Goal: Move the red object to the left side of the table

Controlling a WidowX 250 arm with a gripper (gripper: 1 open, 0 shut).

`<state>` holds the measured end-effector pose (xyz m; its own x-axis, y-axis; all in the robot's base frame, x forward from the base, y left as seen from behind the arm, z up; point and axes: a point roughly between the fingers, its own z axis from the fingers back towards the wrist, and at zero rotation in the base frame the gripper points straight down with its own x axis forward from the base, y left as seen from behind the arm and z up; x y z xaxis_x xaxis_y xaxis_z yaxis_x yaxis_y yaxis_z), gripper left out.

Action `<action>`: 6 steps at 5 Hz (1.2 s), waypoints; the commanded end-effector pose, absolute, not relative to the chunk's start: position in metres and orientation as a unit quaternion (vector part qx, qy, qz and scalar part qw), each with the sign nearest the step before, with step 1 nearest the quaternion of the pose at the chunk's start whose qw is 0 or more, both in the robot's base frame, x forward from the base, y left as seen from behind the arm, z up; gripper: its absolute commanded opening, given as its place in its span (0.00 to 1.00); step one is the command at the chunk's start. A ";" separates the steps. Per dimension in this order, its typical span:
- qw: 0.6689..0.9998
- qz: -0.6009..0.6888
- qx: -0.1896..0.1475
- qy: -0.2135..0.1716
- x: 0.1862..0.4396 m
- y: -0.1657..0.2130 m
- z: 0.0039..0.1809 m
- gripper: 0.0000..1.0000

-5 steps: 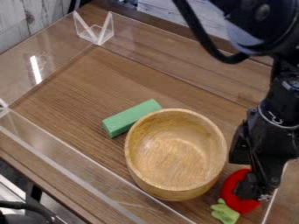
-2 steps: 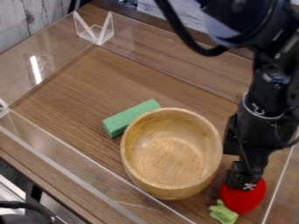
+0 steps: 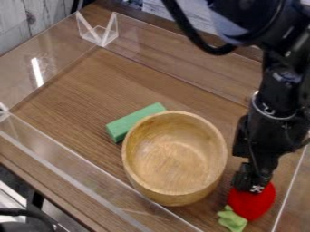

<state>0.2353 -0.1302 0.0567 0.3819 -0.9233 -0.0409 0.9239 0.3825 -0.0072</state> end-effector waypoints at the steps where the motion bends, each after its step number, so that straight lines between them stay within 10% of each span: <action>1: 0.826 -0.563 0.007 -0.011 0.244 -0.135 0.066 1.00; 2: 0.824 -0.567 0.001 -0.012 0.246 -0.134 0.063 1.00; 3: 0.829 -0.560 -0.003 -0.009 0.245 -0.132 0.051 0.00; 6: 0.822 -0.569 0.035 -0.024 0.263 -0.121 0.086 0.00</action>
